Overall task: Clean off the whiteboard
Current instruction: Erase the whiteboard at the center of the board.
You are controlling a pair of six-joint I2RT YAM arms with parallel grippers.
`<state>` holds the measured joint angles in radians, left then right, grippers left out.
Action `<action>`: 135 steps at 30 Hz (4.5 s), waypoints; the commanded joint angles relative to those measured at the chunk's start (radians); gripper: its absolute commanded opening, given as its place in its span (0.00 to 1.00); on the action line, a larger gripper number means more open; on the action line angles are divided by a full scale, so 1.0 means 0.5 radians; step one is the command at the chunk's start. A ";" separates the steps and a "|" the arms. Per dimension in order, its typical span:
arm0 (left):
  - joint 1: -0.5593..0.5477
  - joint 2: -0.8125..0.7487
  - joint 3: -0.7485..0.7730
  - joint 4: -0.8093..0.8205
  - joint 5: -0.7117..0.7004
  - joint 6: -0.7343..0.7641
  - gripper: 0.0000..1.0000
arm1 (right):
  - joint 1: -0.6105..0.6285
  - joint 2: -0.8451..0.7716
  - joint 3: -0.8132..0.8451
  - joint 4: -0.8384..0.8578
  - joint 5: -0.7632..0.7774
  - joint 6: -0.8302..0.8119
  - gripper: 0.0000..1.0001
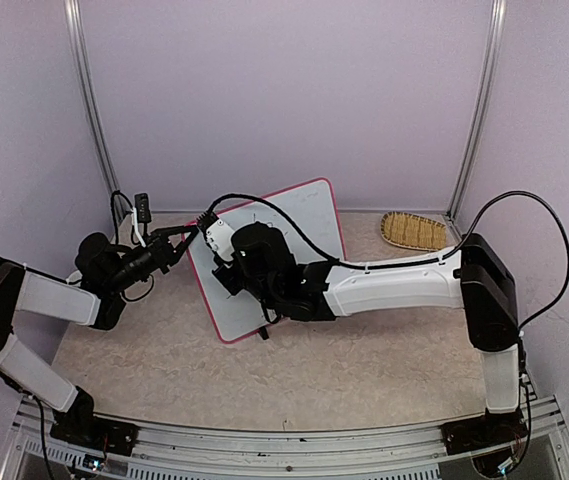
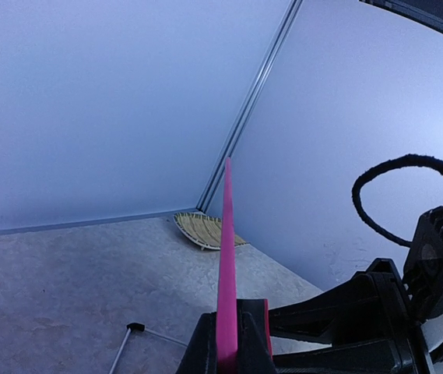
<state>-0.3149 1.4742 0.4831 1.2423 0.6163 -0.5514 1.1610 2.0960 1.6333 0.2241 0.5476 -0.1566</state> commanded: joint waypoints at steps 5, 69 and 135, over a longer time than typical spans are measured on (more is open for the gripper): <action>-0.039 0.007 0.030 -0.037 0.122 0.053 0.00 | -0.058 -0.068 -0.277 -0.071 -0.038 0.157 0.22; -0.045 0.006 0.028 -0.034 0.139 0.053 0.00 | -0.091 -0.046 -0.151 -0.086 0.071 0.209 0.21; -0.048 0.008 0.036 -0.047 0.148 0.067 0.00 | -0.184 -0.004 0.079 -0.136 -0.087 0.260 0.21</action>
<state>-0.3157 1.4750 0.4927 1.2301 0.5961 -0.5491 1.1011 2.0602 1.6173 0.1516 0.5037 -0.0105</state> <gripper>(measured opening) 0.064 0.209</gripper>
